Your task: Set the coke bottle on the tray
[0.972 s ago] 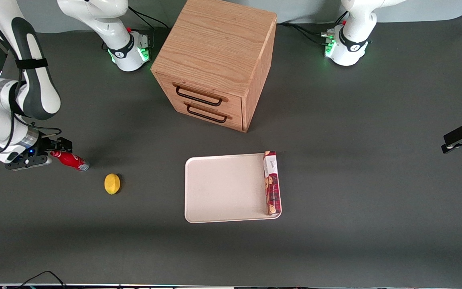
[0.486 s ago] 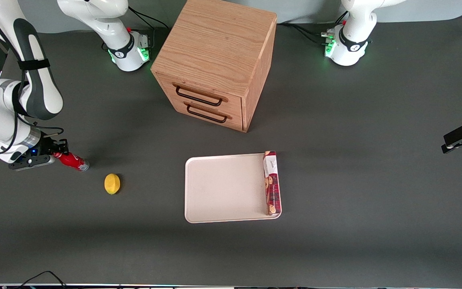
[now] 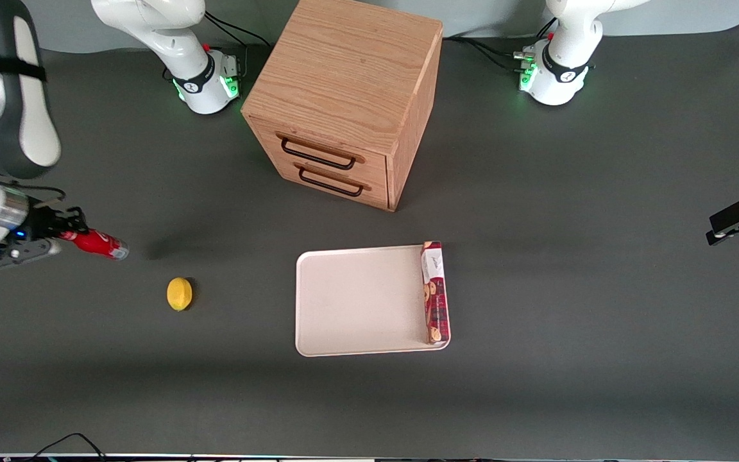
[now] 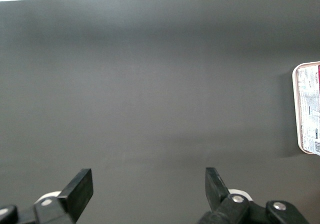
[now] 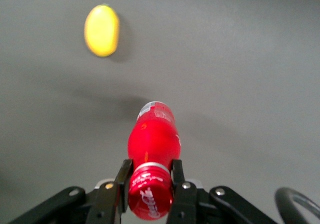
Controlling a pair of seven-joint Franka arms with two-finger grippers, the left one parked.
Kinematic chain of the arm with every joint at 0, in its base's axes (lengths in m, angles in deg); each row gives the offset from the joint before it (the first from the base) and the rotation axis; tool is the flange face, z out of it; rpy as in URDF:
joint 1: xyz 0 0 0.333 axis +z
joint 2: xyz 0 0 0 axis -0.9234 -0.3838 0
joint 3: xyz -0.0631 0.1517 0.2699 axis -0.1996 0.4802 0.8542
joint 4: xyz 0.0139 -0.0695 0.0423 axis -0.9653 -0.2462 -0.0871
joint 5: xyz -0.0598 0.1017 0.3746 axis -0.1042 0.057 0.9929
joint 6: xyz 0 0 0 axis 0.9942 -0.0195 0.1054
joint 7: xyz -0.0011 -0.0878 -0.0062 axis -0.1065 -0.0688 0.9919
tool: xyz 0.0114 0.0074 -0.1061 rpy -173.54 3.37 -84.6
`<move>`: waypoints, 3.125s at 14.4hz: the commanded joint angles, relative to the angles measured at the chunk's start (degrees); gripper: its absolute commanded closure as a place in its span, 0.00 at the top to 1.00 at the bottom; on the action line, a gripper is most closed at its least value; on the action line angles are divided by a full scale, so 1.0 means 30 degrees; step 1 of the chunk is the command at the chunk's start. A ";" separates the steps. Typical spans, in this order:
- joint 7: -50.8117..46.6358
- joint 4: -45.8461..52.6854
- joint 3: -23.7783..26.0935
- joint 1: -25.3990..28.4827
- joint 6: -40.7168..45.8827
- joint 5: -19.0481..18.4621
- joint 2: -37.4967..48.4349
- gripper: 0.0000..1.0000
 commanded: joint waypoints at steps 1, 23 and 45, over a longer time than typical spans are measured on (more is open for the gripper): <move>-0.0021 0.5490 0.1623 0.0144 0.4641 -0.0069 -0.0482 0.00; -2.8263 1.0427 1.4990 0.2430 -0.1381 -0.7218 -1.3550 0.52; -0.6350 -0.0033 0.2773 -0.0179 0.3891 0.0632 0.4878 1.00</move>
